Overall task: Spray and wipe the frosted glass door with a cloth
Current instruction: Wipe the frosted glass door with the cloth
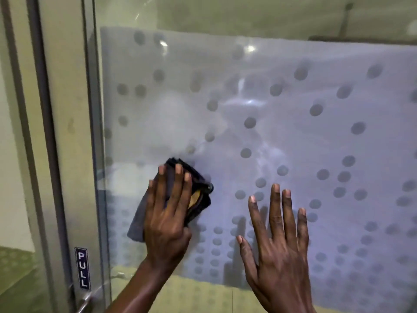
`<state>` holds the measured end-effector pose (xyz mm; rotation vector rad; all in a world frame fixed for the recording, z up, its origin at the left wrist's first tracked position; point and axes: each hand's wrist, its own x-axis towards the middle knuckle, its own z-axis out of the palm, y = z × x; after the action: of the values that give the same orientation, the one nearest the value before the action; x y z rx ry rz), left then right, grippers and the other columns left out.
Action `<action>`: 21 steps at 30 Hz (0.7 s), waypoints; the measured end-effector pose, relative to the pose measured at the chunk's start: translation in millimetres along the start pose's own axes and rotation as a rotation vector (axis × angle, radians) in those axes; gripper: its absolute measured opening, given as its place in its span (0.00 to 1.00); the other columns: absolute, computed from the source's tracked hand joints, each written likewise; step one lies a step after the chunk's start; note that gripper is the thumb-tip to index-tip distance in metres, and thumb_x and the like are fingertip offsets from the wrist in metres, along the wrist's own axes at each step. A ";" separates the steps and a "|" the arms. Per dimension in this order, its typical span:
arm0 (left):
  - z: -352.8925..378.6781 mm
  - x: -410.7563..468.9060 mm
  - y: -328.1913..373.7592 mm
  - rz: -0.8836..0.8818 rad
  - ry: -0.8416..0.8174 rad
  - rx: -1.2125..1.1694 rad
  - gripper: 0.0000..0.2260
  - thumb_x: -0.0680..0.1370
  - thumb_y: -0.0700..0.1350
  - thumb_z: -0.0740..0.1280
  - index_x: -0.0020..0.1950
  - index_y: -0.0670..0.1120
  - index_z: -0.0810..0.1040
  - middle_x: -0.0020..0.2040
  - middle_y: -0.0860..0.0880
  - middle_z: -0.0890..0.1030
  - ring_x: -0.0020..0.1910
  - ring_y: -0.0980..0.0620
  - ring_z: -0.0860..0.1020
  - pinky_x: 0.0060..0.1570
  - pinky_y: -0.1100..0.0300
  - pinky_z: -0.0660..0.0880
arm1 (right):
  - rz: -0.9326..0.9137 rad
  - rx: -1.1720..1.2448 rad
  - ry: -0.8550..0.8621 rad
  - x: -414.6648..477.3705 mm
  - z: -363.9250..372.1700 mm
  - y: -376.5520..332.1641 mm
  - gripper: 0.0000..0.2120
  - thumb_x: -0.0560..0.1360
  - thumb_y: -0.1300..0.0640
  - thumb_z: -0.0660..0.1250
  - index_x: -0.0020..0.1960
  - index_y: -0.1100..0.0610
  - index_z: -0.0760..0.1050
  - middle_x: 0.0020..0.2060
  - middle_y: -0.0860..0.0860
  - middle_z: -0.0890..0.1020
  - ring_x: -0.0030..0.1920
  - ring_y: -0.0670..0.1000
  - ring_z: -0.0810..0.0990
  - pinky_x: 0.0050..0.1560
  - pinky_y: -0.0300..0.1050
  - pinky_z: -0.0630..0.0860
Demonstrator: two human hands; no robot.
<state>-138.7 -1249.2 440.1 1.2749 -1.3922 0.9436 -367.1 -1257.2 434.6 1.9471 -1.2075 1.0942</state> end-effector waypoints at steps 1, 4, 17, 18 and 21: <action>-3.3 29.0 3.8 -0.012 0.057 -0.026 0.50 0.61 0.25 0.65 0.86 0.36 0.64 0.89 0.38 0.59 0.89 0.31 0.56 0.88 0.32 0.55 | -0.004 -0.005 0.005 0.4 0.5 0.3 0.35 0.82 0.42 0.60 0.85 0.54 0.63 0.87 0.63 0.56 0.87 0.66 0.56 0.77 0.77 0.66; -11.1 111.2 19.5 -0.050 0.184 -0.102 0.48 0.63 0.23 0.67 0.85 0.34 0.65 0.87 0.33 0.63 0.88 0.29 0.58 0.87 0.32 0.58 | -0.009 -0.008 0.005 -0.1 0.6 1.1 0.34 0.82 0.43 0.60 0.85 0.54 0.63 0.87 0.63 0.56 0.87 0.66 0.56 0.77 0.77 0.66; 22.2 2.8 67.0 0.203 -0.026 -0.025 0.38 0.74 0.26 0.57 0.86 0.39 0.65 0.89 0.42 0.61 0.90 0.35 0.57 0.89 0.40 0.58 | 0.058 0.074 0.118 -12.7 -7.9 34.9 0.37 0.79 0.42 0.67 0.83 0.60 0.67 0.85 0.66 0.60 0.86 0.68 0.60 0.78 0.72 0.68; 23.7 -1.6 68.5 0.184 -0.031 -0.029 0.41 0.72 0.25 0.59 0.86 0.39 0.65 0.90 0.42 0.60 0.90 0.35 0.56 0.90 0.42 0.55 | 0.106 0.045 0.141 -16.5 -10.2 45.4 0.37 0.78 0.41 0.67 0.81 0.61 0.69 0.84 0.68 0.61 0.85 0.69 0.61 0.77 0.74 0.68; 20.5 30.5 81.7 0.115 0.006 -0.074 0.49 0.62 0.23 0.63 0.86 0.36 0.65 0.88 0.38 0.61 0.90 0.34 0.55 0.90 0.39 0.54 | 0.213 -0.062 0.139 -27.3 -16.7 82.5 0.40 0.76 0.37 0.67 0.81 0.59 0.71 0.84 0.69 0.61 0.84 0.71 0.62 0.76 0.76 0.67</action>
<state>-221.4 -1263.7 471.4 1.1459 -1.4950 0.9633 -454.5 -1266.2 423.9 1.6952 -1.3784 1.2610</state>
